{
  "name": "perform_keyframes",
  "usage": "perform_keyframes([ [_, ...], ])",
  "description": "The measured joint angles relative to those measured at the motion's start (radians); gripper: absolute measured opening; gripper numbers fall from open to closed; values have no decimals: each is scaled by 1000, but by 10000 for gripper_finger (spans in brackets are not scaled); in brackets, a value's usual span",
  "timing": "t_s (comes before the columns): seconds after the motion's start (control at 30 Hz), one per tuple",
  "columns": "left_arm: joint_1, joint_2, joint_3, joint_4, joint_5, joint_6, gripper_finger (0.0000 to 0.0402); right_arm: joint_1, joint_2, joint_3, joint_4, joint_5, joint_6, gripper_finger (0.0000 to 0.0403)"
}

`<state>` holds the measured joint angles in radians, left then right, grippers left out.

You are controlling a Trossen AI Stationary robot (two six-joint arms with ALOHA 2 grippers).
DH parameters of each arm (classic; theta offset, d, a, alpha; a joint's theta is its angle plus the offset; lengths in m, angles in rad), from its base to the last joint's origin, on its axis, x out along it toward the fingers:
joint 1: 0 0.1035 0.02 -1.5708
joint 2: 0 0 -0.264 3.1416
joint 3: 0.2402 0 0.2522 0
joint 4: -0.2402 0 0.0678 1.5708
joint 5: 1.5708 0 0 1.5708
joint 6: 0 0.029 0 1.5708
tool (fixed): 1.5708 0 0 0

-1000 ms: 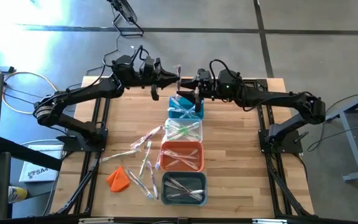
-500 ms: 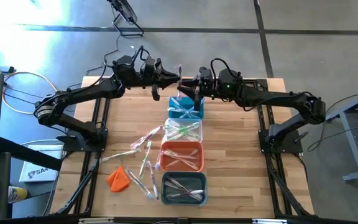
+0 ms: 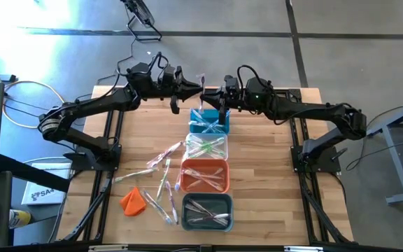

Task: Pick & Place Toothbrushes
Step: Put the violet toothbrush into the green bin

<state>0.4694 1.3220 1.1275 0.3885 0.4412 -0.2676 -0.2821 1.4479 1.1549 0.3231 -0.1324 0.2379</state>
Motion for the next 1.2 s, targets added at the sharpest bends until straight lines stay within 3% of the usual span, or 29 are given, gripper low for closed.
perform_keyframes([
  [0.2, 1, 0, 0, -6, -2, -8, 45, 0, 0, 0, 0, -4, 1, 8],
  [0.6, 1, -1, -1, -94, -34, -10, 155, -13, -10, 0, -43, -35, -5, 7],
  [0.97, 2, -2, -1, -154, -25, 8, 162, -35, -12, 0, -67, -57, -7, 7],
  [1.1, 14, -62, -2, -340, 17, 86, 162, -40, -40, 0, -133, -57, -7, 7],
  [1.2, 29, -152, -2, -473, -27, 134, 162, -39, -73, 0, -190, -38, -3, 7],
])
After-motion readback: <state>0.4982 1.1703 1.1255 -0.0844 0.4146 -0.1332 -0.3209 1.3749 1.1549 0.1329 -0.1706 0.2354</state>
